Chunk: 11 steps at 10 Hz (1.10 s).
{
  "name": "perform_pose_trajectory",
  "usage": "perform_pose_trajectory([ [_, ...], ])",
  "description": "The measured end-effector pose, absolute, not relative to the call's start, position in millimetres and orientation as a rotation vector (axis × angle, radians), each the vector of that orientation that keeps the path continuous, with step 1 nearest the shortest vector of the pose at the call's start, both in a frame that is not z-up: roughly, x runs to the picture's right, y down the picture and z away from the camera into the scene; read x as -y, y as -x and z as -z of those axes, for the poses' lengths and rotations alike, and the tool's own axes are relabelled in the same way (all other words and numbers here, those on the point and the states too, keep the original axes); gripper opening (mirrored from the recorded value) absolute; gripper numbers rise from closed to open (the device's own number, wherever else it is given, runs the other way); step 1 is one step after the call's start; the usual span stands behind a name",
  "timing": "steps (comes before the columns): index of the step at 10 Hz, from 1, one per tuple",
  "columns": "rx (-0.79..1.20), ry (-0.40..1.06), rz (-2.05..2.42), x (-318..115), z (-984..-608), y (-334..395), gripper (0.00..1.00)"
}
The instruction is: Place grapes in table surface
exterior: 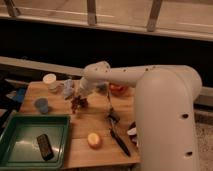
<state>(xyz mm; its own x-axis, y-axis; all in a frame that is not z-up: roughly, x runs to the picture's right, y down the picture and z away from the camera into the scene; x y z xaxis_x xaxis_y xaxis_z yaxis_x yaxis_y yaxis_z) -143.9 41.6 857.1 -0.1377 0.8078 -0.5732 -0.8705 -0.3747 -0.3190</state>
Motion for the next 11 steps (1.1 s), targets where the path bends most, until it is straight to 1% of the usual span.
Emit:
perform_pose_trajectory([
  [1,-0.12,0.841,-1.78,-47,-864,146,0.34],
  [3,-0.152,0.888,-1.811,-61,-881,144,0.55],
  [4,-0.158,0.907,-1.824,-64,-883,143,0.63],
  [5,-0.16,0.926,-1.84,-65,-883,140,0.67],
  [11,-0.159,0.929,-1.842,-65,-883,139,0.67],
])
